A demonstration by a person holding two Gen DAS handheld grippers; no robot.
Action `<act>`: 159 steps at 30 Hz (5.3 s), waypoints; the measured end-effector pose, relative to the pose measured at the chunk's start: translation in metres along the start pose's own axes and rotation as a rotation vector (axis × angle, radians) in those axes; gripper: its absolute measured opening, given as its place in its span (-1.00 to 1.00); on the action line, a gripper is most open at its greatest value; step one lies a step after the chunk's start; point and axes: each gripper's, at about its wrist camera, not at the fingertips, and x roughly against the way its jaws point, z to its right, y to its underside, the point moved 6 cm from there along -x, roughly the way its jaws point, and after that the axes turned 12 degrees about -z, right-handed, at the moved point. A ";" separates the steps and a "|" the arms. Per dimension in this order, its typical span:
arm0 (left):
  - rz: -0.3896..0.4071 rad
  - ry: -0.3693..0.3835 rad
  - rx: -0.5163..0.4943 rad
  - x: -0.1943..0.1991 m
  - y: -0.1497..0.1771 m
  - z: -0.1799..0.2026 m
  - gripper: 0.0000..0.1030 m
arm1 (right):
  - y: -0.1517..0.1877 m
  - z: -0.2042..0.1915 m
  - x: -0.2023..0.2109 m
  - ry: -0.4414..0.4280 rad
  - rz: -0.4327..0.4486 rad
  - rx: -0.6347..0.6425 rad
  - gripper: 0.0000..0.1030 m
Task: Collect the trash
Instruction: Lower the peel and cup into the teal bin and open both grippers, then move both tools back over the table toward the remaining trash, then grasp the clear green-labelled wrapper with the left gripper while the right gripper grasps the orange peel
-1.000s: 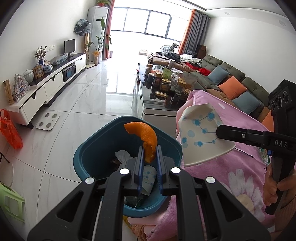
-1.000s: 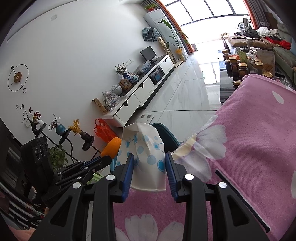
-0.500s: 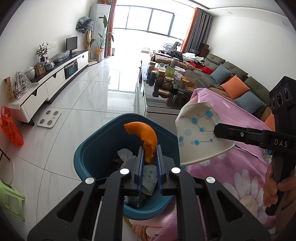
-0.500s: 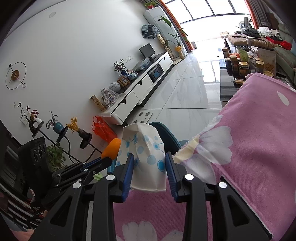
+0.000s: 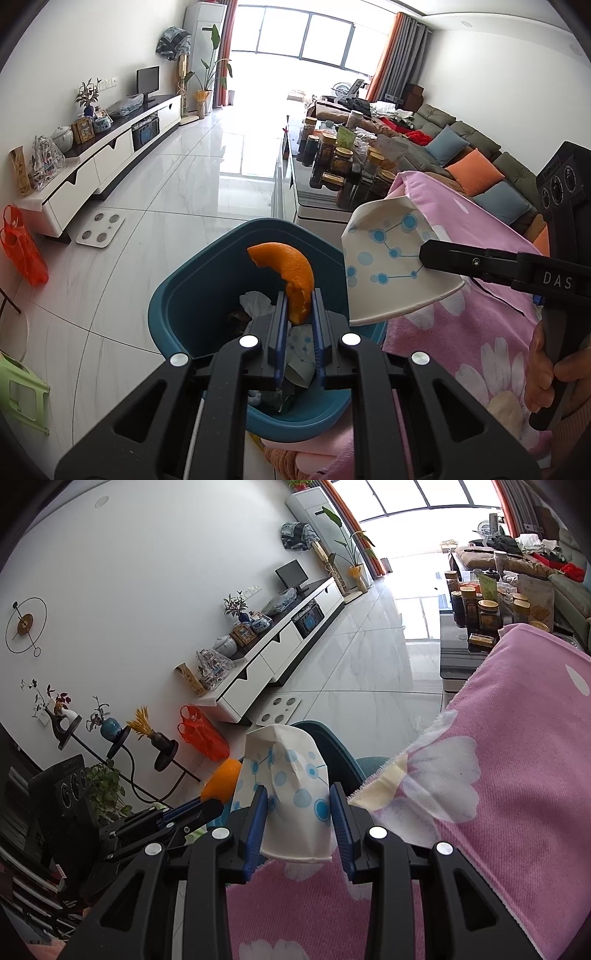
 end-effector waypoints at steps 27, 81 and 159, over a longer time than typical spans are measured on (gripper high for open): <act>-0.061 -0.022 0.056 -0.036 -0.003 -0.010 -0.75 | -0.015 -0.028 -0.045 0.077 -0.078 0.025 -0.34; 0.073 0.169 -0.282 0.039 0.063 0.190 0.89 | 0.150 0.100 0.177 0.330 0.227 -0.175 0.85; -0.082 0.359 -0.404 -0.001 0.045 0.275 -0.86 | 0.156 0.154 0.192 0.188 0.278 -0.317 -0.70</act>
